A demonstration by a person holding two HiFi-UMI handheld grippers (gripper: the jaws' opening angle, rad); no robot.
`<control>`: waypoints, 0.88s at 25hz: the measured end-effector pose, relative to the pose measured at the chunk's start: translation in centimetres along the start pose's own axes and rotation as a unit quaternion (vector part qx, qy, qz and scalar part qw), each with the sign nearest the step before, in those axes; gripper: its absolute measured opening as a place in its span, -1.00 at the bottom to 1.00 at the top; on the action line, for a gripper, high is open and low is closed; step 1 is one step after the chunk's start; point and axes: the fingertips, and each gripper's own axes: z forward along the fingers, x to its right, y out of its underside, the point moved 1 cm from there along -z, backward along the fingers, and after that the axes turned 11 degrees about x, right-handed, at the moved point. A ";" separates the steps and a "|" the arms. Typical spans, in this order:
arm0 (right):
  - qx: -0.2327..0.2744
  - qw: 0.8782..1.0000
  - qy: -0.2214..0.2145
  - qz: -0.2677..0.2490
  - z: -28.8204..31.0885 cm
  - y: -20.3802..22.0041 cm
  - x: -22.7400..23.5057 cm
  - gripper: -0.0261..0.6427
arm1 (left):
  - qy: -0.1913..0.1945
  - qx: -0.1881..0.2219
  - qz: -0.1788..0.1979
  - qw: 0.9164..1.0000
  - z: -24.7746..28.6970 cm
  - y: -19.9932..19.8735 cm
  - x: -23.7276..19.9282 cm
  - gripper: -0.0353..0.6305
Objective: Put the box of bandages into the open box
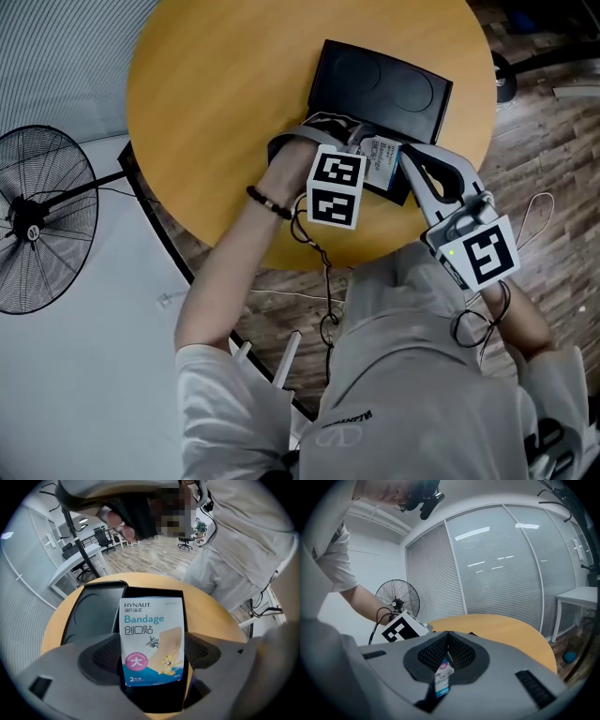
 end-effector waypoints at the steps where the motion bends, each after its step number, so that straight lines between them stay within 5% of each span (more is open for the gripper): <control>1: 0.000 1.000 0.001 0.001 0.0 0.1 0.0 -0.87 | 0.005 -0.006 0.004 1.000 0.2 0.1 0.0 0.38; 22: -0.006 1.000 0.003 0.017 -0.3 0.6 0.8 -0.87 | 0.046 0.007 -0.011 0.999 0.6 -0.3 0.4 0.39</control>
